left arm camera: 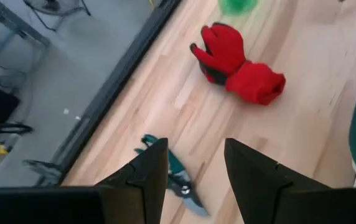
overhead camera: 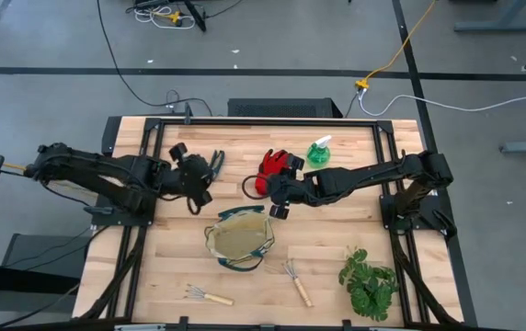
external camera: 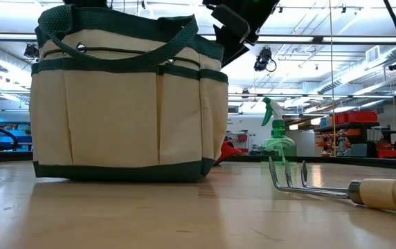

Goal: Pick & Place Garden tools in Gardening bag
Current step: Put the shear scissors into the gardening bag

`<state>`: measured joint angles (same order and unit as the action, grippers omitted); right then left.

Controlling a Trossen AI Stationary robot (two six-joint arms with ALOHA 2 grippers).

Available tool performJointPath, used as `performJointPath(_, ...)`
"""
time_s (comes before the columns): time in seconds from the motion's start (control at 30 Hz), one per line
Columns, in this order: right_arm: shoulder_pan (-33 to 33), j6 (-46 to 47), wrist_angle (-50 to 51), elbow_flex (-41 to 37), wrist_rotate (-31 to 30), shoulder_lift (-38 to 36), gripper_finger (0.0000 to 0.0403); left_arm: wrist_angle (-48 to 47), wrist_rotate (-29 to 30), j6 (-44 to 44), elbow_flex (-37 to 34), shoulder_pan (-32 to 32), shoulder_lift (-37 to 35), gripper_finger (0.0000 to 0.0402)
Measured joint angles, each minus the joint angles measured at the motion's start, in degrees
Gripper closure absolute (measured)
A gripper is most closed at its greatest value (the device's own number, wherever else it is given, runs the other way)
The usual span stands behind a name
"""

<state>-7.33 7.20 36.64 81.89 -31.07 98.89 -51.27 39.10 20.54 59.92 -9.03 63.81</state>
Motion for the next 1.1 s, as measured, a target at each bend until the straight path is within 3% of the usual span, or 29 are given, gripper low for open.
performJointPath(0.27,0.02,1.04,0.57,0.0,0.0,0.04,0.0225,11.57,-13.41,-7.66,-4.35,12.65,-0.5,0.0237)
performJointPath(0.6,0.02,2.89,0.7,0.0,0.0,0.04,0.0225,14.25,-28.02,-8.36,-6.83,27.07,-0.5,0.0237)
performJointPath(1.1,0.62,3.52,-0.81,0.0,0.02,0.11,0.0225,14.68,-37.23,-12.85,-8.94,36.43,1.15,0.0237)
